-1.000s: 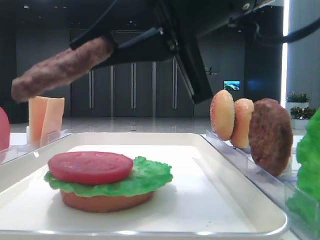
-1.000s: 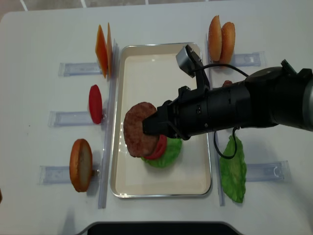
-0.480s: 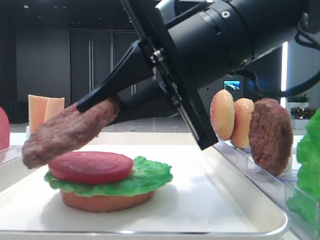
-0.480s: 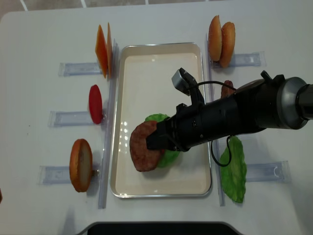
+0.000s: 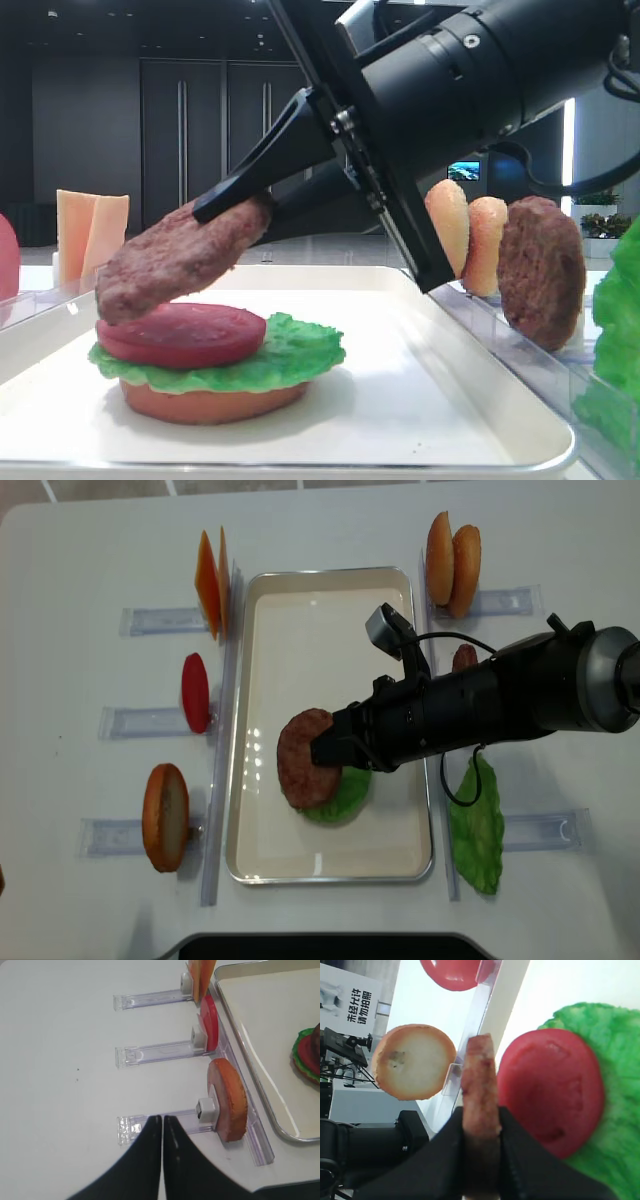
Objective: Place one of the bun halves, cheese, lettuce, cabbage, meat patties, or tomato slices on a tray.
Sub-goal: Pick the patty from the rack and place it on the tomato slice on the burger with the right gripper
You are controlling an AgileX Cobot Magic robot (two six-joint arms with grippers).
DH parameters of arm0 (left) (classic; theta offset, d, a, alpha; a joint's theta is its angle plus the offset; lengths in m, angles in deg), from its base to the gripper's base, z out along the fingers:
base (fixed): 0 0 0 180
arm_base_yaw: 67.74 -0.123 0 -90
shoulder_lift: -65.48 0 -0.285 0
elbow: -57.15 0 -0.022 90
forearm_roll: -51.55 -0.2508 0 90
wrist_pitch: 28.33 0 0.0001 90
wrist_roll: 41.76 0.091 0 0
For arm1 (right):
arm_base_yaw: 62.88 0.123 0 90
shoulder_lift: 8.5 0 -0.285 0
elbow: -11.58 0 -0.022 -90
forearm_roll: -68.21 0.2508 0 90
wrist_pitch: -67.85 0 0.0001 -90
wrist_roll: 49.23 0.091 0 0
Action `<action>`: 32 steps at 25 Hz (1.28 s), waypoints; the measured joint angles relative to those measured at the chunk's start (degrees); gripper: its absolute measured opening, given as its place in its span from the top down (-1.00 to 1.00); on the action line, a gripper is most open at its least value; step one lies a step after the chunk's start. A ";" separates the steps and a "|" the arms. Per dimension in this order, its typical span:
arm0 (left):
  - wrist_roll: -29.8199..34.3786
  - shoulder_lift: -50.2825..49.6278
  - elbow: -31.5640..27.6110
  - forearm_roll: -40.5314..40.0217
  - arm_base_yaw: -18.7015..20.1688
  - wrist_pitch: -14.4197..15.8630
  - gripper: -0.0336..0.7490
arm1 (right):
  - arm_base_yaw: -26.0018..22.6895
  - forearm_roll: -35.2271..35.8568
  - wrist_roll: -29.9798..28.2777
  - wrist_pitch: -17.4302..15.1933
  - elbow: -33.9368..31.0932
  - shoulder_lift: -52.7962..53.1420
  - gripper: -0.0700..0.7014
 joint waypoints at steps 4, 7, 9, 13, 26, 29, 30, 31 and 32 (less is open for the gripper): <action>0.00 0.00 0.00 0.00 0.00 0.00 0.93 | -0.59 0.00 -0.72 0.00 0.00 -0.03 0.53; 0.00 0.00 0.00 0.00 0.00 0.00 0.93 | -0.77 0.00 -0.89 0.07 0.00 -0.03 0.53; 0.00 0.00 0.00 0.00 0.00 0.00 0.93 | -0.83 0.00 -1.06 0.02 0.00 -0.03 0.53; 0.00 0.00 0.00 0.00 0.00 0.00 0.93 | -0.83 0.00 -1.07 0.02 0.00 -0.03 0.53; 0.00 0.00 0.00 0.00 0.00 0.00 0.93 | -0.71 0.00 -1.07 0.02 0.00 -0.18 0.53; 0.00 0.00 0.00 0.00 0.00 0.00 0.93 | -0.71 0.00 -1.07 -0.03 0.00 -1.22 0.53; 0.00 0.00 0.00 0.00 0.00 0.00 0.93 | -0.71 0.00 -1.07 -0.03 0.00 -1.55 0.53; 0.00 0.00 0.00 0.00 0.00 0.00 0.93 | -0.71 0.00 -1.07 -0.03 0.00 -1.67 0.53; -0.05 0.00 0.00 0.00 0.00 0.00 0.93 | -0.71 0.05 -1.07 -0.03 0.00 -1.74 0.53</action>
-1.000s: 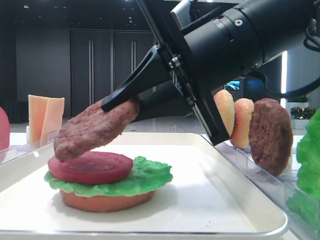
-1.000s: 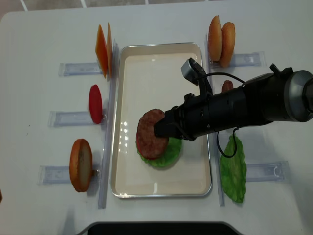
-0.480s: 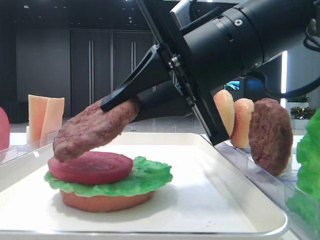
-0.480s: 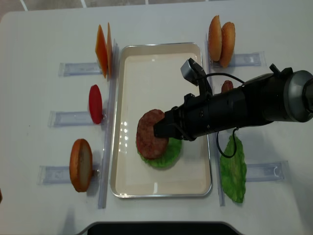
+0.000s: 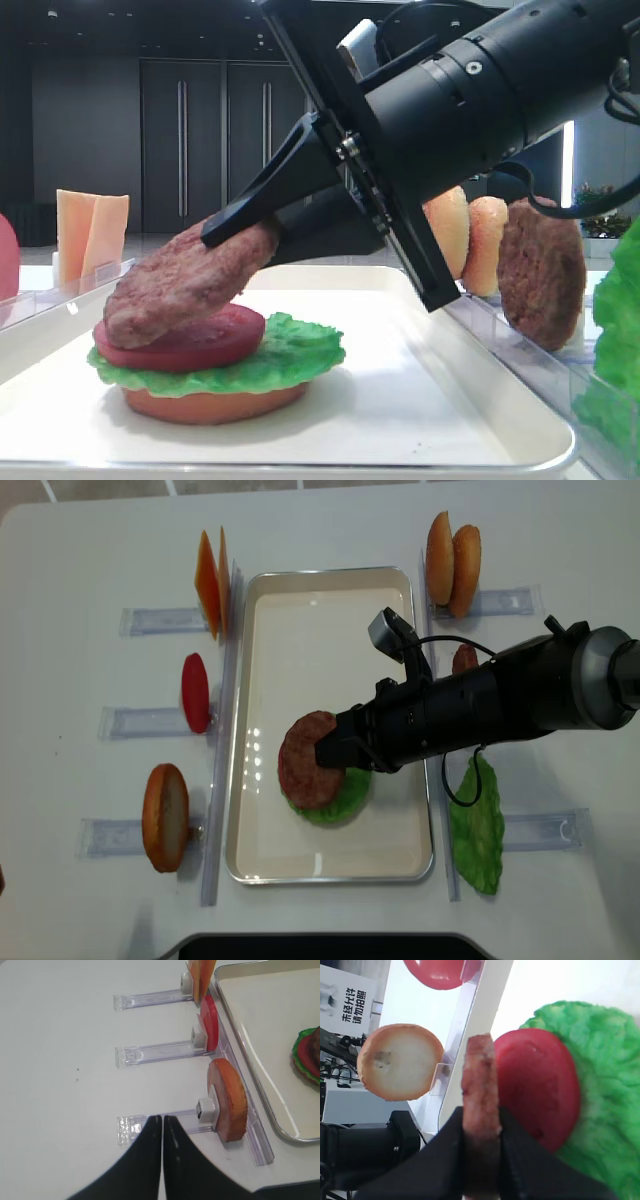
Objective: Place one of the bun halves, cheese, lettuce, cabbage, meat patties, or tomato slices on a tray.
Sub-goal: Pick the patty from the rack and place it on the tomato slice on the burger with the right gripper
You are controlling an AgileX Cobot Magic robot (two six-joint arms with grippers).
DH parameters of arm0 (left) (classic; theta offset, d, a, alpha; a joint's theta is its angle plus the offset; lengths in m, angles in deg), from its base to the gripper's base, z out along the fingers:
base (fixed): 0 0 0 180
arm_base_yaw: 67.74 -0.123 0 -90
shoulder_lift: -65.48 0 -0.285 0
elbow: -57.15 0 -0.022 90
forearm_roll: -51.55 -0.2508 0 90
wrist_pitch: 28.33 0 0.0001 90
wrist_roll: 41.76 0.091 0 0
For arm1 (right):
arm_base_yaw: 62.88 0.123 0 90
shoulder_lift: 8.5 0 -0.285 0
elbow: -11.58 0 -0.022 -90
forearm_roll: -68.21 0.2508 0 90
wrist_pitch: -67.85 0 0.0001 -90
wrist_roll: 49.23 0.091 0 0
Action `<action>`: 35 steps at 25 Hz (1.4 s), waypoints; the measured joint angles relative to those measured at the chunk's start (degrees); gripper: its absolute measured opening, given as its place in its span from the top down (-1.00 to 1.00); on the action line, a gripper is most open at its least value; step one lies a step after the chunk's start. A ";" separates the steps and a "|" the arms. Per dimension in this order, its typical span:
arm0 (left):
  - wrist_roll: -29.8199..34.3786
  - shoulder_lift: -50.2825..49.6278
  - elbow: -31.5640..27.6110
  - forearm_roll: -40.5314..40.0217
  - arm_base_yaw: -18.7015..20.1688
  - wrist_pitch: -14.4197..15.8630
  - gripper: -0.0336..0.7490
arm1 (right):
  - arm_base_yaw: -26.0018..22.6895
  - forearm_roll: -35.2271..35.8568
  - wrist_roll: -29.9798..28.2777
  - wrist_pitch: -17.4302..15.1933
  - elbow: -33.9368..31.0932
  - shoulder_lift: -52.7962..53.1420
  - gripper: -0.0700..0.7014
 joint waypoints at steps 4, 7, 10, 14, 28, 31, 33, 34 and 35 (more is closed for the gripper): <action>-0.04 0.00 0.00 0.00 0.00 0.00 0.93 | 0.00 0.00 -0.20 0.00 0.00 0.00 0.53; -0.04 0.00 0.00 0.00 0.00 0.00 0.93 | 0.00 0.00 -0.24 0.00 0.00 0.00 0.53; -0.20 0.00 0.00 0.00 0.00 0.00 0.93 | 0.00 0.00 -0.35 0.05 0.00 0.00 0.53; -0.20 0.00 0.00 0.00 0.00 0.00 0.93 | 0.00 0.00 -2.15 0.05 0.19 0.00 0.52; -0.20 0.00 0.00 0.00 0.00 0.00 0.93 | 0.00 0.00 -4.34 1.54 1.22 0.00 -0.23; -0.20 0.00 0.00 0.00 0.00 0.00 0.93 | 0.00 0.00 -4.78 2.55 1.22 0.08 -0.29; -0.20 0.00 0.00 0.00 0.00 0.00 0.93 | 0.00 0.00 -5.01 2.86 1.22 0.46 -0.33; -0.20 0.00 0.00 0.00 0.00 0.00 0.93 | 0.00 0.00 -5.40 2.94 1.22 0.69 -0.36; -0.20 0.00 0.00 0.00 0.00 0.00 0.93 | 0.00 0.00 -5.63 3.04 1.22 1.08 -0.38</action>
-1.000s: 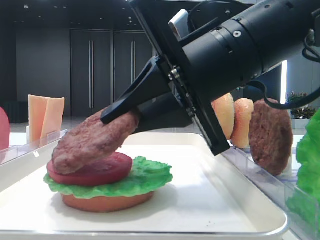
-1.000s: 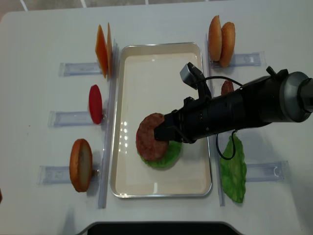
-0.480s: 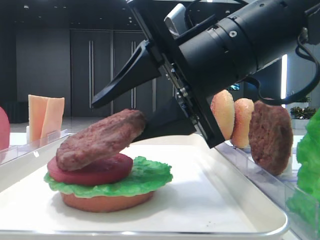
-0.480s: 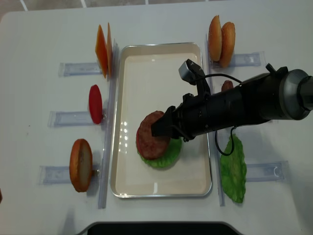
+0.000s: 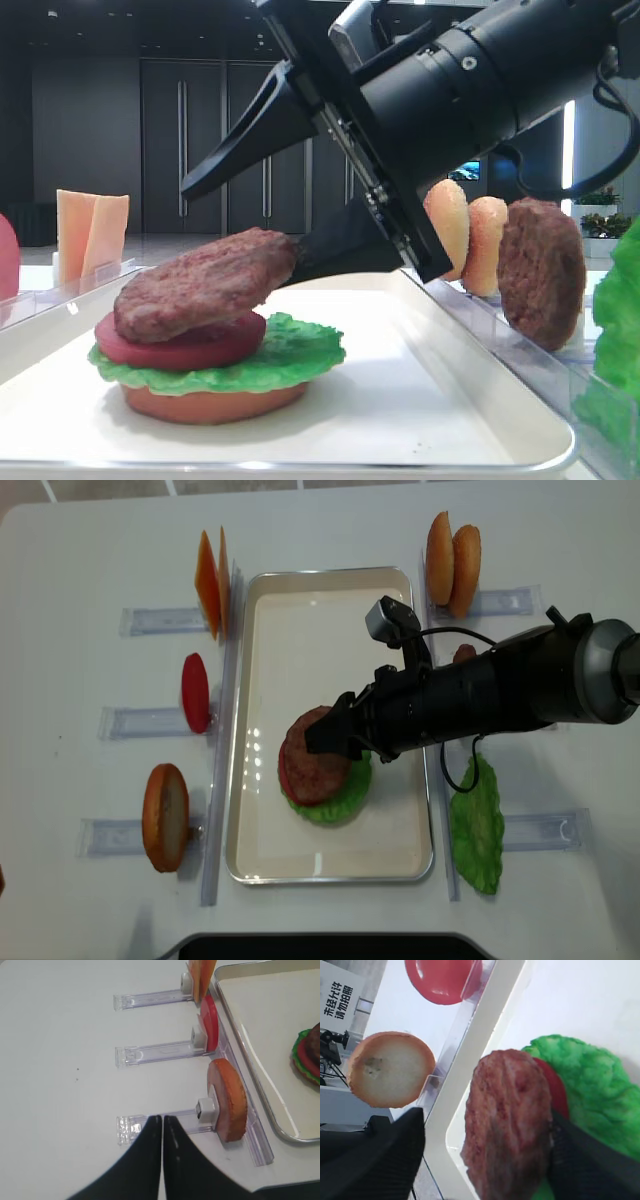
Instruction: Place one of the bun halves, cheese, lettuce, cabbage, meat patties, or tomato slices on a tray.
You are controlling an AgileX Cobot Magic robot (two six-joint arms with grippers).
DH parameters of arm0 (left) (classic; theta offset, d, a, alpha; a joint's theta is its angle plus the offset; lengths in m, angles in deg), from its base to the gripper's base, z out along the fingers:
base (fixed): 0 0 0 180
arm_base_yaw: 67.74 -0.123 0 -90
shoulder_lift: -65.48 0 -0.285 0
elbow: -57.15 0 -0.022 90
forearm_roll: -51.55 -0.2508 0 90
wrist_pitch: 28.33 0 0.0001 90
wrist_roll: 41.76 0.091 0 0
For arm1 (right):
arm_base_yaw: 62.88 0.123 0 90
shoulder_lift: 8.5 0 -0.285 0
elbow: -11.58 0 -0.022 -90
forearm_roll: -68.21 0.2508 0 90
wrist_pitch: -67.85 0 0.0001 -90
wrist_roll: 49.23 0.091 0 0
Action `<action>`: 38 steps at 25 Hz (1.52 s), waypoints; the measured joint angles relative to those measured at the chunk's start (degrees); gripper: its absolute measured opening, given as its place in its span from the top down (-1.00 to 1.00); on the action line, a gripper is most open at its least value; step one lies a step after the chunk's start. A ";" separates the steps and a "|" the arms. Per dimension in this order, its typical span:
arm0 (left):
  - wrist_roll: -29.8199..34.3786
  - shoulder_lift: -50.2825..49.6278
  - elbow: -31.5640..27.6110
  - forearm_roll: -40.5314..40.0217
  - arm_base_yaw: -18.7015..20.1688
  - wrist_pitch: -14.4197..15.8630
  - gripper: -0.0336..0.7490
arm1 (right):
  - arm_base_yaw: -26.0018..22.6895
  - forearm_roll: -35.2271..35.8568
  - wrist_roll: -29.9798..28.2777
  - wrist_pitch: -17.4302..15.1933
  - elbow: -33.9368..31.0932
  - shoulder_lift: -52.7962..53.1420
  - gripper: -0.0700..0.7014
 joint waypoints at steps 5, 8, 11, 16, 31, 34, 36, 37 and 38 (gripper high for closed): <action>0.00 0.00 0.00 0.00 0.00 0.00 0.93 | 0.00 -1.05 -0.37 2.81 0.00 1.81 -0.43; 0.00 0.00 0.00 0.00 0.00 0.00 0.93 | 0.00 -1.83 -0.37 4.98 0.00 3.47 -0.44; 0.00 0.00 0.00 0.00 0.00 0.00 0.93 | 0.00 -2.27 -0.37 6.62 0.00 5.10 -0.44; 0.00 0.00 0.00 0.00 0.00 0.00 0.93 | 0.00 -4.68 -0.44 8.65 0.00 6.97 -0.44; 0.00 0.00 0.00 0.00 0.00 0.00 0.93 | -9.72 -60.37 42.41 8.26 0.00 28.12 -0.38; 0.00 0.00 0.00 0.00 0.00 0.00 0.93 | -14.70 -74.35 54.55 4.36 0.00 33.79 -0.36; 0.00 0.00 0.00 0.00 0.00 0.00 0.93 | -18.35 -82.76 61.57 0.28 0.00 37.13 -0.34; 0.00 0.00 0.00 0.00 0.00 0.00 0.93 | -20.11 -86.97 65.26 -1.98 0.00 38.80 -0.33; 0.00 0.00 0.00 0.00 0.00 0.00 0.93 | -21.53 -90.84 67.58 -4.26 0.00 40.48 -0.32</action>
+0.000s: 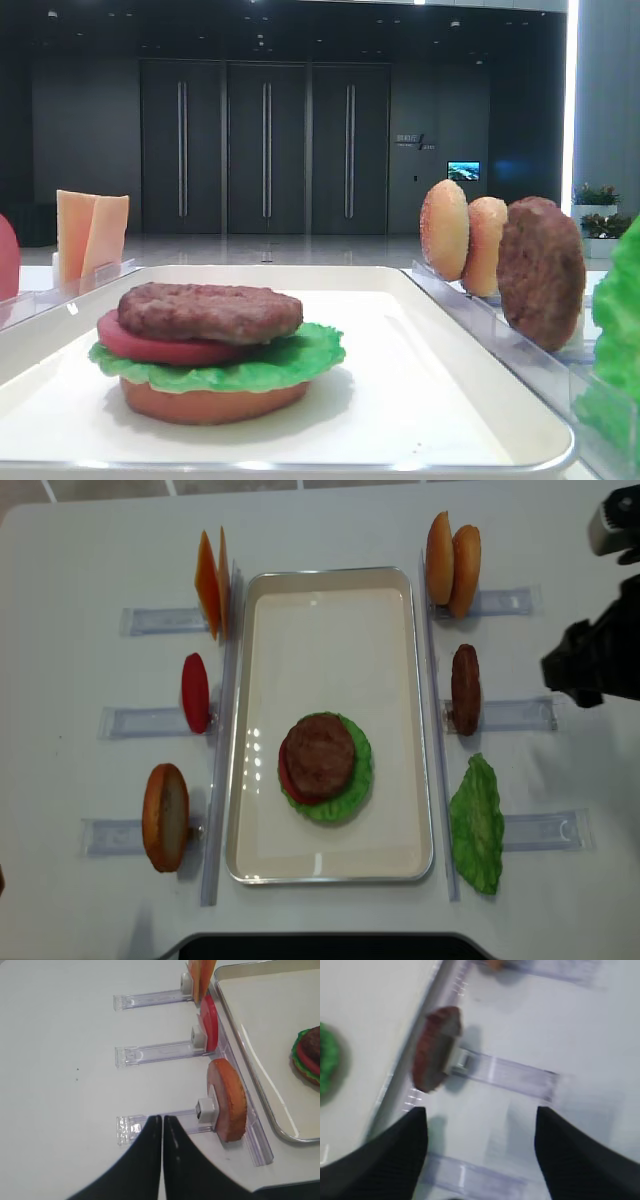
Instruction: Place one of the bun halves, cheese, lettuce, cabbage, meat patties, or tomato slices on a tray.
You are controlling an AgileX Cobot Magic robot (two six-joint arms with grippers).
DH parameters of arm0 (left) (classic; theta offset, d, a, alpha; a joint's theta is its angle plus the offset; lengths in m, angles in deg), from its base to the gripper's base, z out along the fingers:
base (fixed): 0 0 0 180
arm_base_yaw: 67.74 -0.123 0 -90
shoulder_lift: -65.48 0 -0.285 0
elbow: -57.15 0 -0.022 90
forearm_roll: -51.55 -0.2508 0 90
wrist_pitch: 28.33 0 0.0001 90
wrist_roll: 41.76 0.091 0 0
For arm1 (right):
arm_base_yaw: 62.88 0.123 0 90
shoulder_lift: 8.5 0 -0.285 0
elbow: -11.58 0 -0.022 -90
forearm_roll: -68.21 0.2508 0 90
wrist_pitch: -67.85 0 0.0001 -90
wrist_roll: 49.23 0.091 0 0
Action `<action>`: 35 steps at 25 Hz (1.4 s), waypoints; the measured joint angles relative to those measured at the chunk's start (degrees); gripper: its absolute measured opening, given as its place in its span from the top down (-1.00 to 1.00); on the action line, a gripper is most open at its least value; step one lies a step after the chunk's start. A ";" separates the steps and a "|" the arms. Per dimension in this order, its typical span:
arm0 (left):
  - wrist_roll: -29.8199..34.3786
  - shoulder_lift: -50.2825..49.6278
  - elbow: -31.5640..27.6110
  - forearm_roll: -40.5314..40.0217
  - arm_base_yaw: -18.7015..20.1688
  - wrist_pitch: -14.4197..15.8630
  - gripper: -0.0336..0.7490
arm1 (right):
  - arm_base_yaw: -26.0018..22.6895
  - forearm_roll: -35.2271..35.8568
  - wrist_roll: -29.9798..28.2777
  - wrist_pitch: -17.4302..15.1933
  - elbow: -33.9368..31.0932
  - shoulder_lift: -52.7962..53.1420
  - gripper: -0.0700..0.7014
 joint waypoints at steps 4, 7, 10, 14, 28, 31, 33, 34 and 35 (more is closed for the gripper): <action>0.00 0.00 0.00 0.01 0.00 0.00 0.93 | -5.66 -9.71 6.29 -6.63 0.00 6.45 -0.30; 0.00 0.00 0.00 0.01 0.00 0.00 0.93 | -8.60 -11.82 7.34 -9.09 0.00 11.00 -0.30; 0.00 0.00 0.00 0.01 0.00 0.00 0.93 | -9.93 -12.80 7.45 -10.31 0.00 14.46 -0.30; 0.00 0.00 0.00 0.01 0.00 0.00 0.93 | -10.20 -12.83 7.57 -11.09 -0.06 17.57 -0.30; 0.00 0.00 0.00 0.01 0.00 0.00 0.93 | -10.20 -12.83 12.67 -14.14 -9.80 39.75 -0.19; 0.00 0.00 0.00 0.01 0.00 0.00 0.93 | -10.20 -12.83 13.67 -15.74 -11.04 43.95 -0.19; 0.00 0.00 0.00 0.01 0.00 0.00 0.93 | -10.20 -12.83 14.54 -16.02 -11.05 46.10 -0.19; 0.00 0.00 0.00 0.01 0.00 0.00 0.93 | -10.20 -12.77 14.81 -16.10 -11.05 47.11 -0.19; 0.00 0.00 0.00 0.01 0.00 0.00 0.93 | -10.20 -12.72 14.88 -16.22 -11.18 48.06 -0.19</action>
